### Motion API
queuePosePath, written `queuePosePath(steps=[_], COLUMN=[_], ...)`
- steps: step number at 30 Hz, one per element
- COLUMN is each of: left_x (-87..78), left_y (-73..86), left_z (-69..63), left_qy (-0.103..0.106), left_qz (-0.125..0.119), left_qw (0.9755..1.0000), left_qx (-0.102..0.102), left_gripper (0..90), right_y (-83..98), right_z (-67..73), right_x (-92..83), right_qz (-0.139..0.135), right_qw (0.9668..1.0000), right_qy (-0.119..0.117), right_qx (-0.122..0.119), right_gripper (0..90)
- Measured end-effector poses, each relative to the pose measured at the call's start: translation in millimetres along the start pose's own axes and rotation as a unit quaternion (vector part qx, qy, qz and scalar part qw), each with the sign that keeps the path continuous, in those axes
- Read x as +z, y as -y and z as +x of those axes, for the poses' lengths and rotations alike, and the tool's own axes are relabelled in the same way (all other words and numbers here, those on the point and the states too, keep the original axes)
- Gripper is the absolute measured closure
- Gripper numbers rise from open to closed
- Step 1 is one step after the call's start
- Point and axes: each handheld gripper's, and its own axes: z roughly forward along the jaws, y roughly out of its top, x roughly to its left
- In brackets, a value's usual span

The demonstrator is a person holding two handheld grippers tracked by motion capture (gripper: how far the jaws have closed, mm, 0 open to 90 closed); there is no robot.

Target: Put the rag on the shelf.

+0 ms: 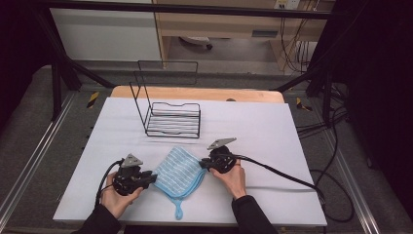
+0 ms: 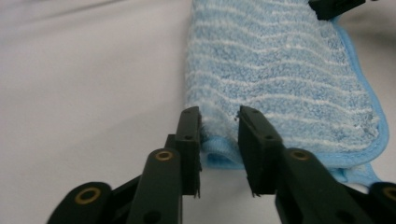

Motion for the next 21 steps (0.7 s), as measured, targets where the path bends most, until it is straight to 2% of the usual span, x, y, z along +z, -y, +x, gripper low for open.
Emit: queuePosePath(steps=[2,3,4,5,7,10,13,15,18,21], left_x=[-1.0,-1.3,-0.4,0.9,6.1,13.9,17.5,17.5,17.4,19.1], left_y=[-3.6,-9.8,-11.7,-13.0,-14.5,-12.9,-8.4,-7.3,-5.8,-4.4], left_z=[2.6,7.8,10.7,13.6,17.7,18.6,19.8,20.5,20.2,21.2], left_qy=[-0.003,-0.011,-0.008,0.000,0.021,0.023,0.032,0.040,0.044,0.054], left_qz=[-0.003,-0.009,-0.008,-0.005,0.008,0.033,0.047,0.051,0.057,0.060], left_qw=[1.0000,0.9997,0.9997,0.9997,0.9993,0.9974,0.9962,0.9959,0.9952,0.9954], left_qx=[0.006,0.018,0.021,0.025,0.030,0.059,0.067,0.064,0.066,0.051], left_gripper=[60.2,58.6,56.8,56.3,56.4,59.6,67.5,72.3,76.4,81.2], right_y=[-0.6,-1.2,-2.0,-2.6,-3.5,-2.1,4.0,9.9,17.1,19.7], right_z=[-0.3,0.0,1.1,2.6,6.3,12.8,19.0,20.0,15.3,10.9], right_x=[-1.3,-3.1,-5.8,-9.0,-15.3,-25.2,-30.1,-27.9,-15.7,-7.0], right_qz=[-0.003,-0.010,-0.018,-0.027,-0.040,-0.042,-0.043,-0.041,-0.031,-0.039], right_qw=[1.0000,0.9999,0.9998,0.9995,0.9992,0.9991,0.9990,0.9987,0.9980,0.9960], right_qy=[0.005,0.010,0.013,0.016,0.007,0.003,0.015,0.025,0.044,0.037], right_qx=[-0.002,-0.005,-0.004,-0.002,0.002,-0.001,0.000,0.014,0.034,0.071], right_gripper=[76.1,74.1,70.5,65.0,58.6,47.1,42.2,42.9,50.7,60.9])
